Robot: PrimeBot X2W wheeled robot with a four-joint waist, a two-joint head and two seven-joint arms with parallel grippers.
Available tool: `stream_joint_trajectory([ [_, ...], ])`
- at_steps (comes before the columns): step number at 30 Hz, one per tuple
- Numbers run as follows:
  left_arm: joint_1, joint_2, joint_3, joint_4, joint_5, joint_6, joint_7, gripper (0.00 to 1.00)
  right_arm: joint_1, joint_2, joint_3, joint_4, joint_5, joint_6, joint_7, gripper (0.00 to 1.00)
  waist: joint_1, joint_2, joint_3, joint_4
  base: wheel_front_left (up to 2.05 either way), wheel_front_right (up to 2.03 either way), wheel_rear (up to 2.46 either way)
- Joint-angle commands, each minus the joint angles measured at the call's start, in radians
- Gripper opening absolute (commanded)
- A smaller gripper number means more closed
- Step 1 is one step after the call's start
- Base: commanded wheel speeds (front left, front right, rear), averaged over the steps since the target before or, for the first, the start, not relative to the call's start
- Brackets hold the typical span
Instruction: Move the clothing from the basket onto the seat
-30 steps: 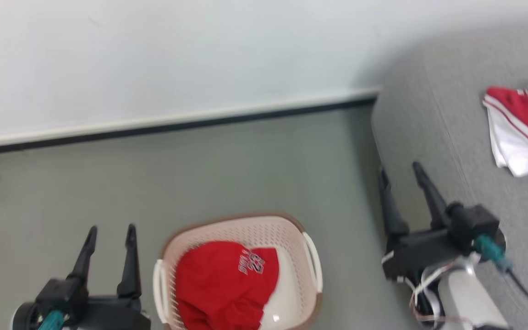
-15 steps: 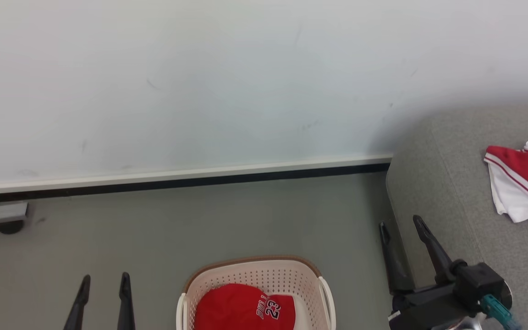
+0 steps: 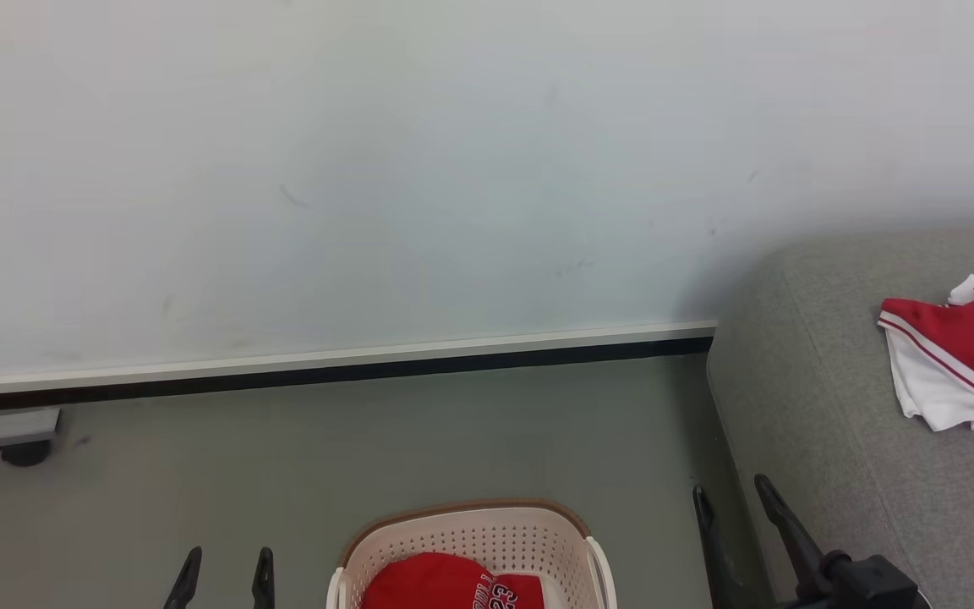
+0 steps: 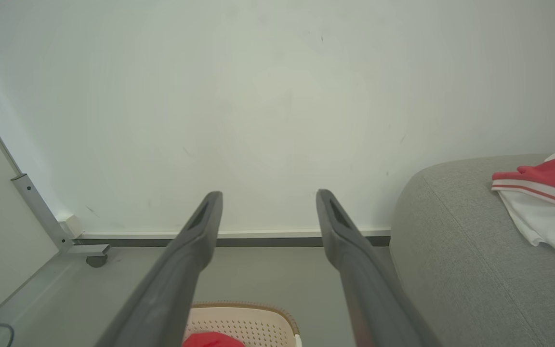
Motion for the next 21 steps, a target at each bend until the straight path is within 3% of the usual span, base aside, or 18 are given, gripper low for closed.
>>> stream_joint_trajectory([
  [1, 0.019, -0.002, 0.003, -0.005, 0.012, -0.003, -0.005, 1.0, 0.015, 0.004, 0.003, -0.003, 0.003, 0.0, -0.004, 1.0, 0.0001, 0.0, -0.002, -0.006, 0.0, 0.0, 0.0],
  [21, 0.017, -0.015, 0.016, 0.027, 0.023, -0.012, -0.005, 1.0, 0.021, 0.004, 0.013, 0.005, 0.005, 0.0, -0.004, 1.0, 0.0001, 0.0, -0.005, -0.013, 0.0, 0.0, 0.0],
])
